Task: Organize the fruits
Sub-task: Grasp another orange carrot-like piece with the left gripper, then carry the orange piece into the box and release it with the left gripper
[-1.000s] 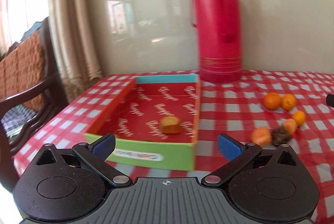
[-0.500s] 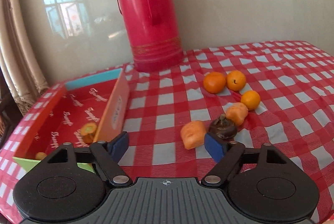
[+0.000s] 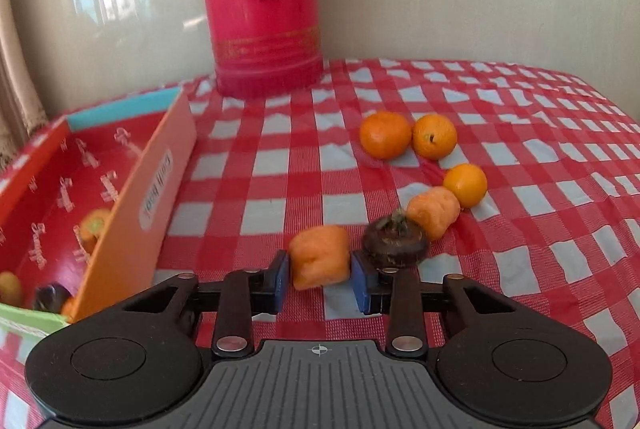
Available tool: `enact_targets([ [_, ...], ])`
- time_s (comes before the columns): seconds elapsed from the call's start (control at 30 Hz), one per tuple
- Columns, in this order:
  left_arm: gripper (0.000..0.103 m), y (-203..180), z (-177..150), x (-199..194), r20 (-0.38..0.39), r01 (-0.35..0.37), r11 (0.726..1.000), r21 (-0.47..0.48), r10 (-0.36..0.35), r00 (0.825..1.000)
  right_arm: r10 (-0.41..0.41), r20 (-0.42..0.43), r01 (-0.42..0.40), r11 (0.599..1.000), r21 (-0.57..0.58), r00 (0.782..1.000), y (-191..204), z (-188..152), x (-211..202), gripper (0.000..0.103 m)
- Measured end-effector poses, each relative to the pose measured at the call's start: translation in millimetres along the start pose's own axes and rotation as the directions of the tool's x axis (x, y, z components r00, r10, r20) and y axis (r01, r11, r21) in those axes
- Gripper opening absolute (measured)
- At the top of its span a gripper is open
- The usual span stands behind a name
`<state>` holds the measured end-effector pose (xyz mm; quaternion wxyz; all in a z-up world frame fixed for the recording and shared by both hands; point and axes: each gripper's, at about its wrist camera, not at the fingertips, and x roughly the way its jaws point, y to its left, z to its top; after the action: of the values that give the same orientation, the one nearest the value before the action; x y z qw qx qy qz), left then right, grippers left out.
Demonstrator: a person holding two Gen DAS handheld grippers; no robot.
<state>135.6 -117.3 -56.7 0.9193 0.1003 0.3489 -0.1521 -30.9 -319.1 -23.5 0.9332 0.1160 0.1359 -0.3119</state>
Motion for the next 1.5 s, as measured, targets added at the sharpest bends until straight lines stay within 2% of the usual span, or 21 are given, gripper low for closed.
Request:
enact_targets([
  [0.17,0.032,-1,-2,-3,0.019,-0.016,1.0,0.003,0.016,1.0,0.012,0.0,-0.012,1.0,-0.007,1.0,5,0,0,0.08],
  [0.27,0.032,-1,-2,-11,0.063,-0.042,0.999,0.008,0.041,0.997,0.02,-0.001,-0.02,1.0,-0.007,1.0,6,0,1,0.08],
  [0.33,0.032,0,-1,-18,0.103,-0.084,0.996,0.019,0.081,0.991,0.025,-0.003,-0.025,1.0,-0.008,1.0,8,0,1,0.08],
  [0.5,0.032,5,-2,-38,0.213,-0.204,0.978,0.032,0.193,0.958,0.035,-0.007,-0.036,0.999,-0.024,0.999,12,-1,2,0.08],
  [0.57,0.032,14,0,-44,0.232,-0.241,0.971,0.004,0.233,0.944,0.036,-0.008,-0.036,0.999,-0.028,0.999,13,-1,2,0.08],
  [0.67,0.032,35,3,-51,0.246,-0.316,0.946,-0.072,0.324,0.914,0.025,0.001,-0.025,0.999,-0.039,1.0,16,-2,1,0.08],
  [0.73,0.032,54,4,-52,0.226,-0.365,0.921,-0.135,0.388,0.894,0.024,0.002,-0.024,0.999,-0.044,1.0,18,-2,0,0.08],
  [0.8,0.032,75,6,-46,0.17,-0.408,0.891,-0.199,0.441,0.881,0.026,-0.001,-0.026,0.998,-0.05,1.0,21,-3,1,0.08],
  [0.9,0.032,108,8,-36,0.05,-0.451,0.845,-0.289,0.483,0.874,0.034,-0.009,-0.034,0.997,-0.064,0.999,26,-4,2,0.08],
  [1.0,0.032,134,6,-25,-0.05,-0.491,0.805,-0.333,0.504,0.862,0.042,-0.013,-0.043,0.996,-0.081,0.999,34,-6,3,0.08],
  [1.03,0.032,141,5,-22,-0.074,-0.496,0.799,-0.34,0.503,0.861,0.045,-0.014,-0.046,0.995,-0.087,0.999,37,-7,3,0.08],
  [1.1,0.033,145,6,-20,-0.087,-0.525,0.786,-0.328,0.528,0.845,0.055,-0.016,-0.056,0.994,-0.093,0.998,41,-7,2,0.08],
  [1.17,0.033,150,5,-18,-0.102,-0.528,0.783,-0.327,0.527,0.844,0.065,-0.02,-0.066,0.993,-0.098,0.998,46,-8,2,0.08],
  [1.23,0.039,148,3,-21,-0.096,-0.515,0.793,-0.325,0.514,0.852,0.079,-0.026,-0.081,0.992,-0.1,0.997,51,-8,2,0.08],
  [1.27,0.046,147,3,-23,-0.088,-0.504,0.801,-0.324,0.505,0.859,0.088,-0.029,-0.09,0.991,-0.102,0.996,55,-8,1,0.08],
  [1.3,0.062,146,2,-25,-0.076,-0.497,0.806,-0.322,0.501,0.862,0.097,-0.029,-0.099,0.989,-0.105,0.995,59,-9,1,0.08],
  [1.33,0.072,145,2,-28,-0.06,-0.497,0.807,-0.318,0.506,0.86,0.104,-0.029,-0.106,0.988,-0.112,0.994,63,-9,1,0.08],
  [1.37,0.091,144,2,-33,-0.041,-0.502,0.806,-0.314,0.517,0.855,0.113,-0.031,-0.116,0.986,-0.117,0.993,68,-10,0,0.08],
  [1.4,0.098,143,1,-38,-0.02,-0.512,0.8,-0.314,0.533,0.846,0.124,-0.034,-0.127,0.985,-0.121,0.992,72,-10,1,0.08],
  [1.43,0.098,142,0,-44,0.005,-0.515,0.797,-0.315,0.544,0.839,0.137,-0.037,-0.14,0.982,-0.124,0.99,76,-11,0,0.08],
  [1.5,0.098,144,-2,-53,0.041,-0.502,0.807,-0.309,0.539,0.841,0.161,-0.042,-0.165,0.977,-0.137,0.986,86,-13,-1,0.08],
])
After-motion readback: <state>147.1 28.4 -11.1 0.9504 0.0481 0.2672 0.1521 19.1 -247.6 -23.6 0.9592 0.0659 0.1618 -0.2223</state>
